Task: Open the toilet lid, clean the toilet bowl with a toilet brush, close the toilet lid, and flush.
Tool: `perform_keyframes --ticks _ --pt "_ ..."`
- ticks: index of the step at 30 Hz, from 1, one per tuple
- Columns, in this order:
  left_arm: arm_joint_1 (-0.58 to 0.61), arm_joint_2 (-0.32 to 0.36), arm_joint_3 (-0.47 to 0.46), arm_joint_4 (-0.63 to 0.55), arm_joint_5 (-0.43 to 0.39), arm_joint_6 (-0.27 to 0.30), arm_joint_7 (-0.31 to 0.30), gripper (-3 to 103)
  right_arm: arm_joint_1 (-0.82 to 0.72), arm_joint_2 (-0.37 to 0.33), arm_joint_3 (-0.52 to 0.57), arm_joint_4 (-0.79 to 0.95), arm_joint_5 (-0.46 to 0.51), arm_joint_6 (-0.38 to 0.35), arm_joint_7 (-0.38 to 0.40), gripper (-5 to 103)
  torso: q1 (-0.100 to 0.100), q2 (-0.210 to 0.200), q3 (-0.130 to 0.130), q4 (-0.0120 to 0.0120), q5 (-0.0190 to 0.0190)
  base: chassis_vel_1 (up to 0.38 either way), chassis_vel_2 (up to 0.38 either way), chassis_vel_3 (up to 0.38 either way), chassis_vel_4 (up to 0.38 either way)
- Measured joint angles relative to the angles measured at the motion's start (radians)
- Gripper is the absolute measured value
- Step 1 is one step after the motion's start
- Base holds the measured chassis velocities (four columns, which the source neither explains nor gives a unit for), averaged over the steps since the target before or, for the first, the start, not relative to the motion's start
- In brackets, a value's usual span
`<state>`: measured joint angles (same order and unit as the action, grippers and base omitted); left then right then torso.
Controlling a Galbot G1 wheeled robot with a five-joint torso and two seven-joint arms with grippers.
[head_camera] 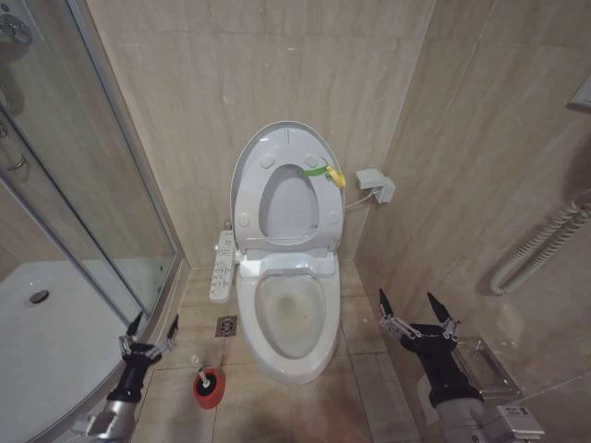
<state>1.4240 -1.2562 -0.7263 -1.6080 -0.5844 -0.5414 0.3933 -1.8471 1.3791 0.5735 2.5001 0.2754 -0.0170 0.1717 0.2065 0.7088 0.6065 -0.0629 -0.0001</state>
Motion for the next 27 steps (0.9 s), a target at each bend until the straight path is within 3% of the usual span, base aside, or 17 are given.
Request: perform_keyframes --ticks 2,4,5,7,9,10,11,14,17,27 --pt "0.024 0.013 0.003 -0.128 0.004 0.109 -0.109 99 0.000 0.000 0.000 0.000 0.000 0.000 0.000 100 0.000 0.000 0.000 -0.0003 0.0004 0.000 0.000 0.000 0.000" --pt "0.060 0.028 0.011 -0.269 -0.003 0.275 -0.249 102 0.000 0.000 0.000 0.000 0.000 0.000 0.000 100 0.000 -0.001 -0.001 -0.0003 0.0002 0.000 0.000 0.000 0.000" --pt "0.060 0.028 0.011 -0.269 -0.003 0.275 -0.249 102 0.000 0.000 0.000 0.000 0.000 0.000 0.000 100 0.000 -0.001 -0.001 -0.0003 0.0002 0.000 0.000 0.000 0.000" --pt "0.112 0.052 0.020 -0.384 -0.030 0.426 -0.344 102 0.000 0.000 0.000 0.000 0.000 0.000 0.000 100 -0.001 -0.002 -0.001 -0.0001 0.0002 0.000 0.000 0.000 0.000" --pt "0.157 0.075 0.020 -0.449 -0.033 0.493 -0.380 102 0.000 0.000 0.000 0.000 0.000 0.000 0.000 100 -0.001 -0.003 -0.002 0.0000 0.0002 0.000 0.000 0.000 0.000" --pt "0.157 0.075 0.020 -0.449 -0.033 0.493 -0.380 102 0.000 0.000 0.000 0.000 0.000 0.000 0.000 100 -0.001 -0.003 -0.002 0.0000 0.0002 0.000 0.000 0.000 0.000" --pt "0.178 0.085 0.015 -0.480 -0.029 0.516 -0.393 95 0.000 0.000 0.000 0.000 0.000 0.000 0.000 100 -0.001 -0.003 -0.002 0.0003 0.0002 0.000 0.000 0.000 0.000" --pt "0.244 0.099 -0.006 -0.578 -0.029 0.566 -0.426 95 0.000 0.000 0.000 0.000 0.000 0.000 0.000 100 -0.002 -0.004 -0.003 0.0000 0.0001 0.000 0.000 0.000 0.000" --pt "0.276 0.097 -0.017 -0.622 -0.024 0.575 -0.431 95 0.000 0.000 0.000 0.000 0.000 0.000 0.000 100 -0.002 -0.005 -0.003 0.0000 0.0003 0.000 0.000 0.000 0.000" --pt "0.323 0.060 -0.015 -0.670 0.003 0.530 -0.421 96 0.000 0.000 0.000 0.000 0.000 0.000 0.000 100 -0.003 -0.007 -0.004 0.0000 0.0001 0.000 0.000 0.000 0.000"
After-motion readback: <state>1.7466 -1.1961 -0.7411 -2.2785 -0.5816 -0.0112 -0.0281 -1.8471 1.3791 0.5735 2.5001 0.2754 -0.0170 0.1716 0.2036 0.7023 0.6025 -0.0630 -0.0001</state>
